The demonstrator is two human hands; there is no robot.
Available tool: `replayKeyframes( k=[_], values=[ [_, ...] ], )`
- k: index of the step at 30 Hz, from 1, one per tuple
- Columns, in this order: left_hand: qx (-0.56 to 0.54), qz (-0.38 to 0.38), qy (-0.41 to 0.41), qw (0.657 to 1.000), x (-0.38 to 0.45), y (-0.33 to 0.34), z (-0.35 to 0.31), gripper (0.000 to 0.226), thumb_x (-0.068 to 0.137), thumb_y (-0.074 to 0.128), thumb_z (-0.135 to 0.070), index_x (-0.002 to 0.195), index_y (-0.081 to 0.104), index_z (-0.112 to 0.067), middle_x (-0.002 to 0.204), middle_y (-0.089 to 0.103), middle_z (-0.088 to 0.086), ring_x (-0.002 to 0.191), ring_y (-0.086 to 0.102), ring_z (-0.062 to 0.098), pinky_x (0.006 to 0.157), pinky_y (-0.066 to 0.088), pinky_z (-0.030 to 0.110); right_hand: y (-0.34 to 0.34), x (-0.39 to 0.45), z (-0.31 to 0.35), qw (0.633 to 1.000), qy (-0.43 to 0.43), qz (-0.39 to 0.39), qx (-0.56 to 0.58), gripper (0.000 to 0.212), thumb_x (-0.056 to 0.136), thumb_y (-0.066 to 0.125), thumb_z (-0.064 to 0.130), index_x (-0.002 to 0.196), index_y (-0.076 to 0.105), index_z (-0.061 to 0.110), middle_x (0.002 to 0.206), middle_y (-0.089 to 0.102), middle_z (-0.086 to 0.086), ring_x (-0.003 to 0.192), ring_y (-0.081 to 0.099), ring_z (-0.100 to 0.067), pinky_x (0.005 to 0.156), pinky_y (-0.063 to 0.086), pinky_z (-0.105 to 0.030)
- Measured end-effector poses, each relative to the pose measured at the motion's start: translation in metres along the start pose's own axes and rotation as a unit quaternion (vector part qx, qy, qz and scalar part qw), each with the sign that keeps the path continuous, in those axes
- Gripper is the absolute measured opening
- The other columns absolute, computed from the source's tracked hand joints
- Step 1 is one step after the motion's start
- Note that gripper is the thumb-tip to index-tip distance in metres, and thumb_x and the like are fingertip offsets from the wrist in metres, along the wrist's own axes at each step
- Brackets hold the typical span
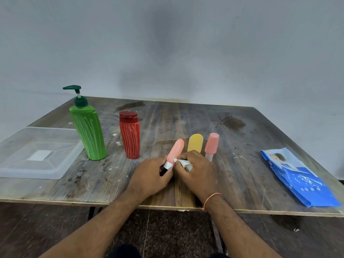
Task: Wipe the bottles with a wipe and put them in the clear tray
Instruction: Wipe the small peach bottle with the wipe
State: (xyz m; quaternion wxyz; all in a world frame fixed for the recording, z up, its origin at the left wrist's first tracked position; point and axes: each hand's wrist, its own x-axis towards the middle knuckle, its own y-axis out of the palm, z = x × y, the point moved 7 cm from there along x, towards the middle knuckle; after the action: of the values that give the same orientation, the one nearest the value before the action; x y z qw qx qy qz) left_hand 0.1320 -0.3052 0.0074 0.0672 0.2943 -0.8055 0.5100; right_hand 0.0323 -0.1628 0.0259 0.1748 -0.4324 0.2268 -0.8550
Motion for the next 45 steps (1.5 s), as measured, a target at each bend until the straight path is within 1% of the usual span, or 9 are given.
replayKeyframes(
  k=[5, 10, 16, 22, 26, 30, 34, 40, 45],
  values=[
    [0.038, -0.029, 0.015, 0.999, -0.003, -0.003, -0.004, 0.022, 0.097, 0.057, -0.053, 0.096, 0.064, -0.031, 0.084, 0.065, -0.014, 0.074, 0.056, 0.006, 0.068, 0.046, 0.025, -0.001, -0.002, 0.011, 0.998, -0.060, 0.021, 0.000, 0.008, 0.089, 0.076, 0.024, 0.096, 0.080, 0.021, 0.096, 0.074, 0.012, 0.088, 0.067, -0.004, 0.078, 0.053, -0.020],
    [0.067, -0.041, 0.019, 0.997, -0.005, -0.002, -0.007, 0.031, 0.098, 0.054, -0.055, 0.109, 0.066, -0.029, 0.095, 0.069, -0.011, 0.081, 0.058, 0.007, 0.074, 0.049, 0.026, -0.001, -0.001, 0.007, 0.998, -0.044, -0.009, -0.031, 0.006, 0.090, 0.078, 0.022, 0.096, 0.078, 0.020, 0.096, 0.074, 0.010, 0.086, 0.064, -0.005, 0.077, 0.042, -0.009],
    [0.078, -0.050, 0.031, 0.995, -0.006, -0.005, -0.010, 0.032, 0.098, 0.054, -0.052, 0.113, 0.067, -0.027, 0.098, 0.072, -0.008, 0.085, 0.061, 0.009, 0.078, 0.050, 0.028, 0.000, -0.004, 0.015, 0.996, -0.080, 0.004, -0.028, 0.007, 0.089, 0.076, 0.023, 0.095, 0.079, 0.021, 0.096, 0.075, 0.011, 0.087, 0.066, -0.007, 0.077, 0.055, -0.024],
    [0.085, -0.046, 0.022, 0.995, -0.007, -0.007, -0.012, 0.043, 0.100, 0.052, -0.053, 0.125, 0.068, -0.022, 0.108, 0.074, -0.005, 0.096, 0.065, 0.012, 0.086, 0.055, 0.032, -0.003, -0.002, 0.015, 0.996, -0.080, -0.023, -0.043, 0.006, 0.091, 0.078, 0.019, 0.098, 0.079, 0.020, 0.097, 0.075, 0.009, 0.088, 0.066, -0.007, 0.079, 0.050, -0.018],
    [0.089, -0.042, 0.026, 0.995, -0.007, -0.006, -0.013, 0.041, 0.099, 0.051, -0.053, 0.124, 0.066, -0.024, 0.107, 0.074, -0.006, 0.095, 0.065, 0.012, 0.085, 0.054, 0.031, -0.001, -0.004, 0.016, 0.996, -0.087, -0.004, -0.029, 0.008, 0.090, 0.076, 0.021, 0.097, 0.081, 0.022, 0.097, 0.076, 0.012, 0.090, 0.068, -0.008, 0.079, 0.056, -0.026],
    [0.089, -0.042, 0.020, 0.995, -0.008, -0.007, -0.015, 0.043, 0.100, 0.054, -0.049, 0.130, 0.066, -0.020, 0.113, 0.074, -0.003, 0.101, 0.067, 0.014, 0.089, 0.055, 0.032, 0.000, -0.002, 0.011, 0.997, -0.055, -0.024, -0.049, 0.009, 0.091, 0.073, 0.029, 0.097, 0.079, 0.025, 0.096, 0.074, 0.013, 0.086, 0.065, -0.008, 0.075, 0.052, -0.023],
    [0.088, -0.041, 0.021, 0.995, -0.007, -0.008, -0.014, 0.040, 0.101, 0.051, -0.051, 0.126, 0.066, -0.024, 0.108, 0.074, -0.006, 0.095, 0.065, 0.010, 0.086, 0.054, 0.029, -0.001, -0.001, 0.014, 0.996, -0.080, -0.010, -0.039, 0.010, 0.095, 0.073, 0.028, 0.101, 0.079, 0.023, 0.099, 0.075, 0.011, 0.090, 0.066, -0.010, 0.080, 0.054, -0.025],
    [0.097, -0.037, 0.024, 0.994, -0.007, -0.007, -0.015, 0.050, 0.099, 0.053, -0.050, 0.140, 0.060, -0.023, 0.115, 0.073, -0.006, 0.102, 0.065, 0.012, 0.089, 0.053, 0.029, 0.000, -0.002, 0.011, 0.996, -0.055, -0.023, -0.060, 0.009, 0.092, 0.072, 0.032, 0.095, 0.078, 0.025, 0.094, 0.073, 0.012, 0.085, 0.064, -0.010, 0.073, 0.053, -0.027],
    [0.101, -0.036, 0.028, 0.994, -0.008, -0.006, -0.016, 0.037, 0.100, 0.048, -0.051, 0.125, 0.063, -0.029, 0.108, 0.073, -0.010, 0.096, 0.063, 0.009, 0.086, 0.054, 0.028, 0.001, -0.003, 0.016, 0.992, -0.099, -0.014, -0.078, 0.010, 0.096, 0.074, 0.027, 0.103, 0.079, 0.023, 0.103, 0.075, 0.010, 0.091, 0.064, -0.011, 0.080, 0.053, -0.026]
  ],
)
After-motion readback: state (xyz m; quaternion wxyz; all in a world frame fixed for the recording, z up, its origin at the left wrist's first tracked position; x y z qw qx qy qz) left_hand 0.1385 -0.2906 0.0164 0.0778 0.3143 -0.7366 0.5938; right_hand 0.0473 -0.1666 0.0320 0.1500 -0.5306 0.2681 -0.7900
